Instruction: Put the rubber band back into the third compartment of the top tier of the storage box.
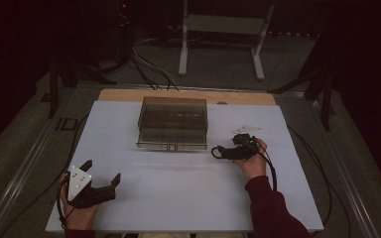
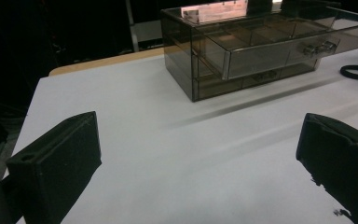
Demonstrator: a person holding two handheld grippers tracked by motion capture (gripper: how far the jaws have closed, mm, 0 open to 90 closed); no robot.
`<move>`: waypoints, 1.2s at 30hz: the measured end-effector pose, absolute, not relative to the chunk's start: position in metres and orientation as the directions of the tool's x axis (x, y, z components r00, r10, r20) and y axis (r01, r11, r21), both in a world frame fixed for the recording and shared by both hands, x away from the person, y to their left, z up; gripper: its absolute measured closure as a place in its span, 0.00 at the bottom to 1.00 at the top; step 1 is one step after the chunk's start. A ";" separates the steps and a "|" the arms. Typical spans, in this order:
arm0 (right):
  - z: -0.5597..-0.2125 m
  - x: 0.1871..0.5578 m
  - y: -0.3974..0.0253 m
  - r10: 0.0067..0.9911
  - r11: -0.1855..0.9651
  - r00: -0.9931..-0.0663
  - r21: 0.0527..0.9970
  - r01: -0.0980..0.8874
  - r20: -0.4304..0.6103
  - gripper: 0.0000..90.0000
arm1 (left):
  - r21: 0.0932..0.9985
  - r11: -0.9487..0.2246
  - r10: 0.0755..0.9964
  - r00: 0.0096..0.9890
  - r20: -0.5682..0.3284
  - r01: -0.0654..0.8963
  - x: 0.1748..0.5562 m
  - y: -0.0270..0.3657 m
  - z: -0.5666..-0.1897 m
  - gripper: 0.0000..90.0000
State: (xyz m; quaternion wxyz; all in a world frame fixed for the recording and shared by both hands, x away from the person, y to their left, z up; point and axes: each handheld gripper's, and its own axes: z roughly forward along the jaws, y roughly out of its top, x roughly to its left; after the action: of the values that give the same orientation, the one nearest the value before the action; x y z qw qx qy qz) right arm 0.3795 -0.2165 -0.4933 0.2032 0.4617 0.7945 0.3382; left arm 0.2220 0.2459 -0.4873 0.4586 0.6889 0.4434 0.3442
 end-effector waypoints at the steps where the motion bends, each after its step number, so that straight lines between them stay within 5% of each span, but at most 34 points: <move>1: -0.497 0.379 -0.216 0.873 0.348 -0.487 0.718 0.603 -0.014 0.18 | 0.937 -0.186 0.927 0.370 0.067 0.295 0.222 0.246 -0.487 0.01; 23: -0.517 0.374 -0.208 0.845 0.434 -0.532 0.651 0.623 -0.054 0.46 | 0.931 -0.192 0.928 0.367 0.069 0.310 0.223 0.245 -0.488 0.01; 28: -0.517 0.367 -0.211 0.827 0.442 -0.560 0.666 0.601 -0.043 0.68 | 0.930 -0.199 0.926 0.369 0.075 0.311 0.223 0.244 -0.489 0.01; 36: -0.516 0.363 -0.215 0.825 0.446 -0.563 0.663 0.601 -0.044 0.67 | 0.929 -0.197 0.927 0.368 0.072 0.314 0.224 0.245 -0.489 0.01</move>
State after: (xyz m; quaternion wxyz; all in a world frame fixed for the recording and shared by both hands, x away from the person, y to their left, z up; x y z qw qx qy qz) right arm 0.3634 -0.2150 -0.5160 0.1840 0.4296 0.8300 0.3044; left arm 0.2236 0.2446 -0.4889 0.4493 0.6943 0.4470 0.3410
